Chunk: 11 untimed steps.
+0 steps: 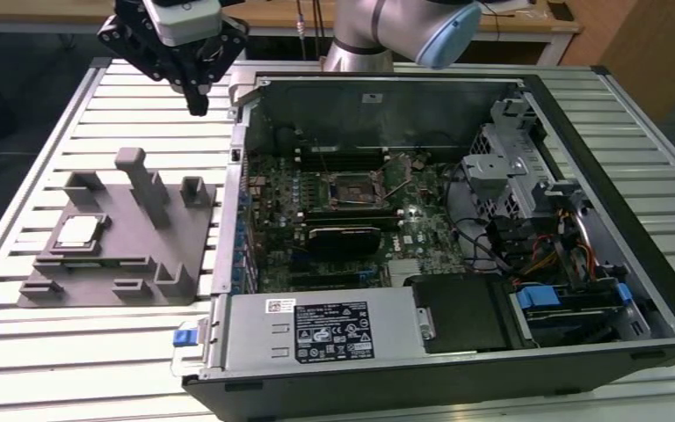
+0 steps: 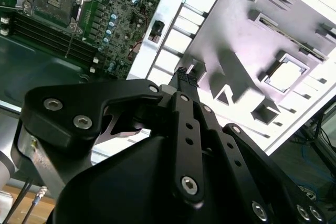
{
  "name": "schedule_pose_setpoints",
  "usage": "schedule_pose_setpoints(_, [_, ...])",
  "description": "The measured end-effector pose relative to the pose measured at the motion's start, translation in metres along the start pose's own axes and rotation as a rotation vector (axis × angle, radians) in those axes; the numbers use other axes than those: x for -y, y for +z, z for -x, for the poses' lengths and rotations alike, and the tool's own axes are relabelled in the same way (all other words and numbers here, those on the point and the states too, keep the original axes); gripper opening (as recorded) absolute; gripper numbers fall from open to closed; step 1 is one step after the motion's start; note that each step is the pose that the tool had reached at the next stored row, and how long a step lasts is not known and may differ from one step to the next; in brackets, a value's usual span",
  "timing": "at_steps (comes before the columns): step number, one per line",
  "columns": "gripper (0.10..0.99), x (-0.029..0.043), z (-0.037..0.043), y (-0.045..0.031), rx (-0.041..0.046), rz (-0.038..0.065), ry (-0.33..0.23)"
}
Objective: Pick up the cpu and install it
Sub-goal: 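Reach for the cpu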
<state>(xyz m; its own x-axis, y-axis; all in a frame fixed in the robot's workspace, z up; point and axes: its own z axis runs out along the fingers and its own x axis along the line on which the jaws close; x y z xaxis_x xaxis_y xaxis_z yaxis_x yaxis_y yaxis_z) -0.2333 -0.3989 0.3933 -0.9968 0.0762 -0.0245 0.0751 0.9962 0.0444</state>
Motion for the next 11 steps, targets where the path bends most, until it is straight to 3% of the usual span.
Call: schedule_pose_setpoints(11, [0.106,0.0006,-0.0077,-0.0002,0.0000,0.000,0.000])
